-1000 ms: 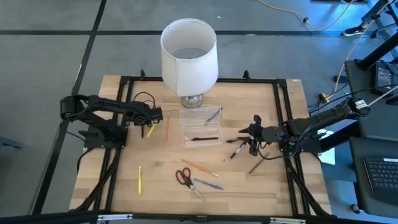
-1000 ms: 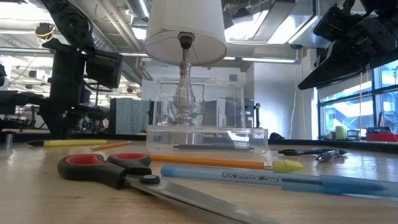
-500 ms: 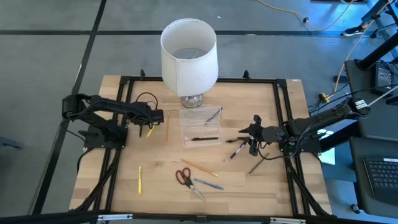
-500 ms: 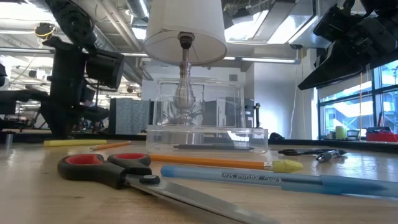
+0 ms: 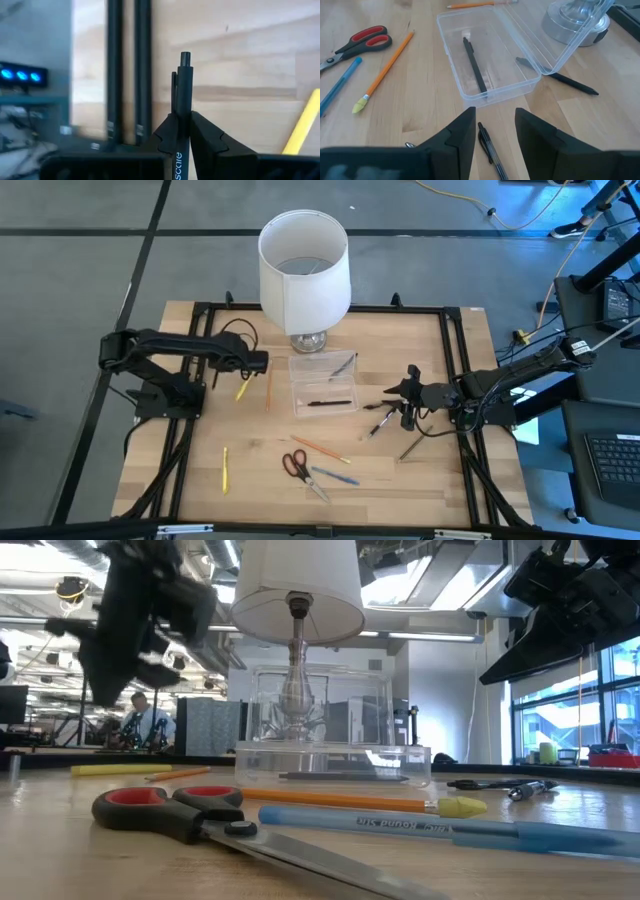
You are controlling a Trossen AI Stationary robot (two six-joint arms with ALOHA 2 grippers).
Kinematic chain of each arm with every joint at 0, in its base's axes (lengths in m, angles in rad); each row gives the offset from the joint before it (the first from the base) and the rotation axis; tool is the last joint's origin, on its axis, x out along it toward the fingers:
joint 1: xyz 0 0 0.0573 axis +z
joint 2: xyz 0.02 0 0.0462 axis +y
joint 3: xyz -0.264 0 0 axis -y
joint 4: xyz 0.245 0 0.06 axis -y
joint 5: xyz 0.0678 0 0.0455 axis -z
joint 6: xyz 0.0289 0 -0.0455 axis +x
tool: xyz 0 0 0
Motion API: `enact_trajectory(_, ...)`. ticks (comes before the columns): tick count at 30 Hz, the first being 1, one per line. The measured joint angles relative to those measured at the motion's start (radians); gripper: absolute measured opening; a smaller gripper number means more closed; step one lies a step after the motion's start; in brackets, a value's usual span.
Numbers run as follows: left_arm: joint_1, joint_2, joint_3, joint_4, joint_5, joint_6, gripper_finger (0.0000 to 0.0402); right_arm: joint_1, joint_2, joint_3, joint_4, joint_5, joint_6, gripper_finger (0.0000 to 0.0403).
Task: Pick & place school supplies into a supply box
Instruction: Put the black pen into the transparent supply box
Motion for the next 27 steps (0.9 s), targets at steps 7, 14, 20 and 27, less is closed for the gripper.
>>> enact_trajectory(7,-0.115,0.000,0.198,-0.079,-0.054,0.127,0.0024,0.000,0.000,0.000,0.000,0.000,-0.002,0.0141)
enact_trajectory(14,-0.268,-0.001,0.322,-0.057,0.094,0.314,0.0024,0.000,0.000,0.000,0.000,0.000,-0.002,0.0141)
enact_trajectory(20,-0.430,0.005,0.327,0.181,0.137,0.492,0.0024,0.000,0.000,0.000,0.000,0.000,-0.002,0.0141)
enact_trajectory(27,-0.523,0.101,0.329,0.644,0.084,0.774,0.0024,0.000,0.000,0.000,-0.001,0.000,-0.003,0.0141)
